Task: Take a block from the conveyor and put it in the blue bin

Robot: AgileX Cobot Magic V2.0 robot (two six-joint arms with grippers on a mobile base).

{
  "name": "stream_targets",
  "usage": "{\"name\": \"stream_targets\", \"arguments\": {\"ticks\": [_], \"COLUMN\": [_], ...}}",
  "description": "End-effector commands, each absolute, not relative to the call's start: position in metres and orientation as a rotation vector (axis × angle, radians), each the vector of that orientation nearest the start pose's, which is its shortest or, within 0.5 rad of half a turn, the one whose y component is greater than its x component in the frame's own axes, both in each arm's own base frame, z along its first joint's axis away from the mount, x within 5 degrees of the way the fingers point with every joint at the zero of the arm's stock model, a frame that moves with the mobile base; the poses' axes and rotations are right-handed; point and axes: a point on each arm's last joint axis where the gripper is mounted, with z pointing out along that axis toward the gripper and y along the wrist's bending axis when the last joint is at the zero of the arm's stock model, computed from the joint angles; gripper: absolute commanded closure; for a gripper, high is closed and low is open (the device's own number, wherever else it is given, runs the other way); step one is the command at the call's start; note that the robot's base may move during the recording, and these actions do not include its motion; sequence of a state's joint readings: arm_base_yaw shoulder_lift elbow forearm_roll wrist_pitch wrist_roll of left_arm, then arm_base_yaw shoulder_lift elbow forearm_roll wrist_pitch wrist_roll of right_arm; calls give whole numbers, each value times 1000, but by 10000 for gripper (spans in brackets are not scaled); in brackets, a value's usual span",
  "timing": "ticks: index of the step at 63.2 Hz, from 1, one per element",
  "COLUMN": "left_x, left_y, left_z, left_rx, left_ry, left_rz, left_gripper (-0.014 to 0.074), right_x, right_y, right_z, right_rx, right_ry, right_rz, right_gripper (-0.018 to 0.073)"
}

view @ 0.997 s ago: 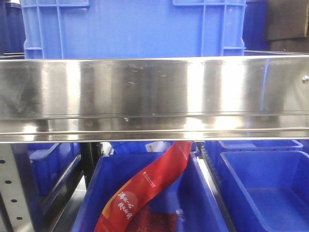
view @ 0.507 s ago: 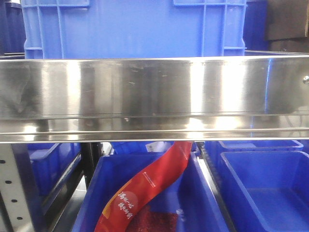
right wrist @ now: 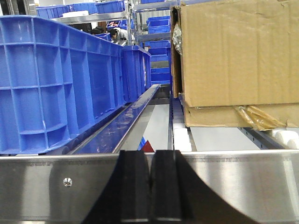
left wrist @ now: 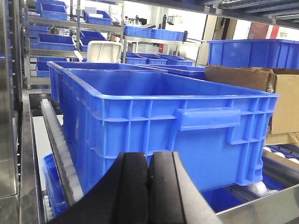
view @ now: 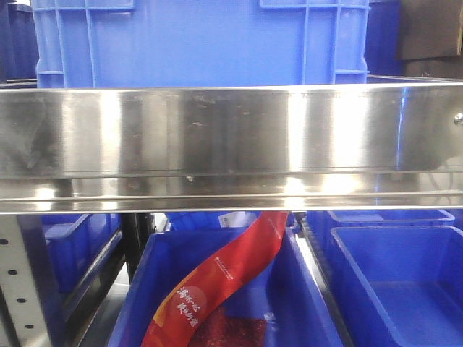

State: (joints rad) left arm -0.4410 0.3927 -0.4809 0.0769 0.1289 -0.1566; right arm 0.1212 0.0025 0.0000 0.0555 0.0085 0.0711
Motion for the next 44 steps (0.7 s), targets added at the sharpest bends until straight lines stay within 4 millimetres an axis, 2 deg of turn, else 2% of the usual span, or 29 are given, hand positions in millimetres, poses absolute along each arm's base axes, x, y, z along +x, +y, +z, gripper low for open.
{"name": "stream_targets", "arguments": {"ticks": [1,27,36,44], "left_x": [79,78,71,65], "left_y": [-36,-36,-28,-19], "left_z": [337,337,327,306], "left_rx": [257,262,248,194], "left_ry": [1500,1501,1505,1514], "left_rz": [-423,-412,-343,-261], "left_gripper": [707,707,707,707], "right_x": [56,56,56,56], "right_y": [6,6,6,6], "right_z": [215,215,215,215], "right_rx": [-1,-1,-1,-1], "right_ry": [1470,1470,1470,1470], "right_rz": [188,188,188,188], "right_gripper": [720,720,720,720]}}
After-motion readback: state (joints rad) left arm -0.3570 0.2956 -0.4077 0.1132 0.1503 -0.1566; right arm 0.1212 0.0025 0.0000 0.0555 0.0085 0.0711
